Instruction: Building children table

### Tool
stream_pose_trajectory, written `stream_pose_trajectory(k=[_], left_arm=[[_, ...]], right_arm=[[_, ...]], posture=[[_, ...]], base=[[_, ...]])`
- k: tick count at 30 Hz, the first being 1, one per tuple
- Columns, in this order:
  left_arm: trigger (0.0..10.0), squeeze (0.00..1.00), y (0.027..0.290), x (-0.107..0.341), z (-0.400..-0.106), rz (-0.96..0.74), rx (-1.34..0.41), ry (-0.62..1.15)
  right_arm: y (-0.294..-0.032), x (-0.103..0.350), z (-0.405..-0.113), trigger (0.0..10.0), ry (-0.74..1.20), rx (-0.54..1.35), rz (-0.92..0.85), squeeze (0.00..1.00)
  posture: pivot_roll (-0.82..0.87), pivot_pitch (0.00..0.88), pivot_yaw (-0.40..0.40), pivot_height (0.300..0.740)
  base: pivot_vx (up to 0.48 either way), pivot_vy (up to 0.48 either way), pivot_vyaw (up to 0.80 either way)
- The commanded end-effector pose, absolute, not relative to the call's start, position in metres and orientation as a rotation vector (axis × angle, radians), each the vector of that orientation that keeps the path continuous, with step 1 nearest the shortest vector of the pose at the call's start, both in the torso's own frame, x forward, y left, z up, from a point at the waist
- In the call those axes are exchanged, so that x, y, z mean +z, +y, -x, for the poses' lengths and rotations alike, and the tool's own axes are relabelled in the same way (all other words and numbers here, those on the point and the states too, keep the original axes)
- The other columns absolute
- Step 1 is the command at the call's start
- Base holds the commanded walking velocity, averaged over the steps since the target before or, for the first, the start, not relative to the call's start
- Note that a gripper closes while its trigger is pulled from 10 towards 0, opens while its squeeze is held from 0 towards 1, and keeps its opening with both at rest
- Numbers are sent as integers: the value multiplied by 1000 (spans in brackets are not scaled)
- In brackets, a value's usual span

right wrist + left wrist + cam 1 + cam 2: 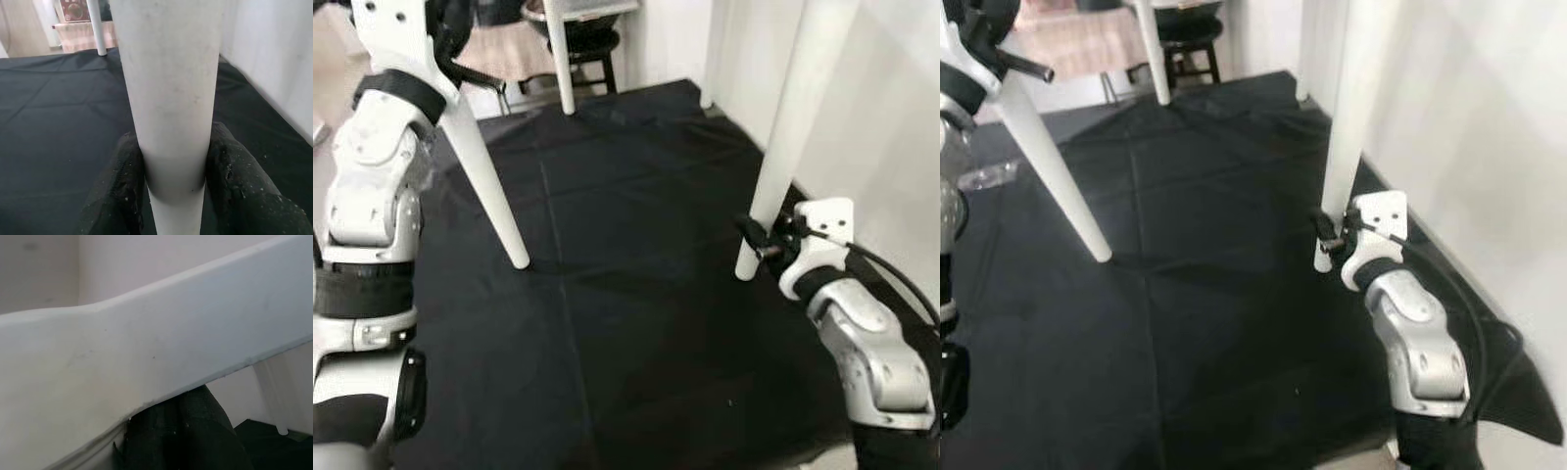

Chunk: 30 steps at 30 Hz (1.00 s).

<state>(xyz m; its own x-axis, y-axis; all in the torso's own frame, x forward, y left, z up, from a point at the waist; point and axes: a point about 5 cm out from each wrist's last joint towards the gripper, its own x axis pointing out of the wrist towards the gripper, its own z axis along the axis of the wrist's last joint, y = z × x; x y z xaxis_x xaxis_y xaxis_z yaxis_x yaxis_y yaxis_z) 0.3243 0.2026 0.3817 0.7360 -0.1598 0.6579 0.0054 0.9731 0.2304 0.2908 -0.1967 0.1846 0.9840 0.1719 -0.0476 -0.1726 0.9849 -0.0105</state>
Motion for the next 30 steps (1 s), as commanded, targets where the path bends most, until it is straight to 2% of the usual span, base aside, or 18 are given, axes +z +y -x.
stream_pose_trajectory(k=[1, 3, 5, 6, 8, 9, 10, 11, 12, 13, 17, 21, 26, 29, 30], left_arm=[[10000, 0, 212, 375, -323, -190, -34, -709], [10000, 0, 209, 371, -324, -173, -45, -694], [10000, 0, 208, 370, -324, -166, -49, -688], [10000, 0, 207, 368, -324, -151, -56, -678], [10000, 0, 207, 367, -325, -142, -61, -672], [10000, 0, 204, 362, -326, -133, -70, -656], [10000, 0, 200, 352, -327, -107, -94, -623], [10000, 263, 195, 342, -328, -108, -115, -595], [10000, 263, 192, 336, -329, -110, -129, -577], [10000, 1000, 188, 330, -329, -103, -150, -561], [10000, 1000, 181, 320, -327, -82, -185, -536], [10000, 1000, 174, 286, -318, -52, -174, -443], [10000, 1000, 175, 258, -310, -47, -147, -362], [10000, 1000, 187, 213, -294, -51, -62, -227], [10000, 1000, 187, 213, -294, -51, -62, -227]], right_arm=[[-184, 151, -282, 0, 246, 218, -54, 0], [-171, 153, -279, 0, 246, 280, -64, 0], [-168, 154, -278, 0, 244, 291, -66, 0], [-164, 156, -277, 1647, 243, 314, -71, 0], [-161, 157, -277, 1647, 243, 328, -75, 0], [-160, 158, -277, 10000, 236, 334, -70, 0], [-158, 158, -278, 10000, 229, 348, -63, 227], [-159, 160, -279, 10000, 207, 347, -55, 1000], [-159, 161, -279, 10000, 191, 346, -50, 1000], [-160, 163, -280, 10000, 166, 339, -57, 1000], [-162, 166, -279, 10000, 125, 344, -84, 1000], [-173, 172, -266, 10000, 39, 372, -94, 1000], [-182, 169, -259, 10000, 20, 356, -96, 1000], [-198, 162, -252, 10000, 2, 281, -91, 1000], [-198, 162, -252, 10000, 2, 281, -91, 1000]], posture=[[7, 119, 58, 740], [9, 118, 56, 740], [9, 118, 56, 740], [8, 117, 55, 740], [8, 117, 55, 740], [3, 116, 54, 740], [3, 116, 54, 740], [0, 119, 56, 740], [-3, 121, 55, 740], [-3, 121, 55, 740], [-3, 121, 55, 740], [-12, 130, 55, 740], [-13, 131, 52, 740], [-18, 130, 46, 740], [-18, 130, 46, 740]], base=[[0, 0, 0], [0, 0, 0], [0, 0, 0], [0, 0, 0], [0, 0, 0], [0, 0, 0], [0, 0, 0], [0, 0, 0], [0, 0, 0], [0, 0, 0], [0, 0, 0], [0, 0, 0], [0, 0, 0], [0, 0, 0], [0, 0, 0]])
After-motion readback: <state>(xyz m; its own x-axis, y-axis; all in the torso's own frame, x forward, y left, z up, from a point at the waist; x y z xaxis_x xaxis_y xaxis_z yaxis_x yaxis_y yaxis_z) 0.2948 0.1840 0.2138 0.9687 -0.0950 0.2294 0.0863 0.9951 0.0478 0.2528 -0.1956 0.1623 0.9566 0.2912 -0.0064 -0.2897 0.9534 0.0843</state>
